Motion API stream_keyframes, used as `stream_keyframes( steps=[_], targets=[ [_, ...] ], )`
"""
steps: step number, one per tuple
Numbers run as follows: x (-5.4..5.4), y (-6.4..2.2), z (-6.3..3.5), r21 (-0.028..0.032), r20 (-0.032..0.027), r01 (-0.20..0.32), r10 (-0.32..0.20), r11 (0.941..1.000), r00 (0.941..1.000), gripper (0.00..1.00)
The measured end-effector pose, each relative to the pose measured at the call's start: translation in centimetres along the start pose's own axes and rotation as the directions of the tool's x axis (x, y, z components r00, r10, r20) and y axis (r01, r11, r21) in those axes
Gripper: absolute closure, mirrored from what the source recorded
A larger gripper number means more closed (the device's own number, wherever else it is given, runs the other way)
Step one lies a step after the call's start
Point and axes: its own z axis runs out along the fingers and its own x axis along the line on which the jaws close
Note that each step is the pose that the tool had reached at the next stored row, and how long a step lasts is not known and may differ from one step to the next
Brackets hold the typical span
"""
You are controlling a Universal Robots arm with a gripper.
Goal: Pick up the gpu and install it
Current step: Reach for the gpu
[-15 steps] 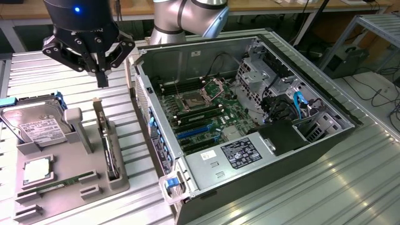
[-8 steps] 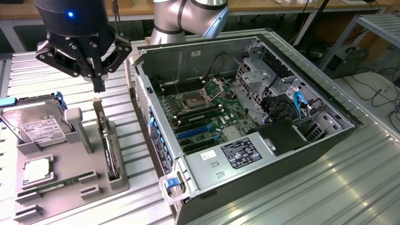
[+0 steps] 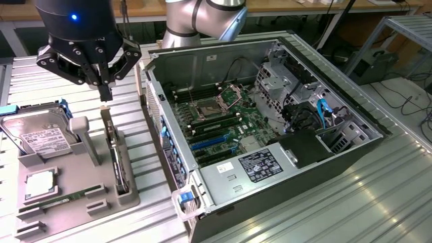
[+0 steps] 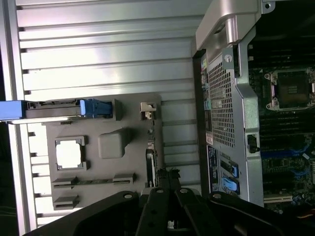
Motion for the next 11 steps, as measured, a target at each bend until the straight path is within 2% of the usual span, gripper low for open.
stream_keyframes(
  steps=[11],
  targets=[
    [0.84,-0.63,-0.04,-0.0011,-0.0001,0.002,-0.002,1.0000,1.0000,0.89]
  ],
)
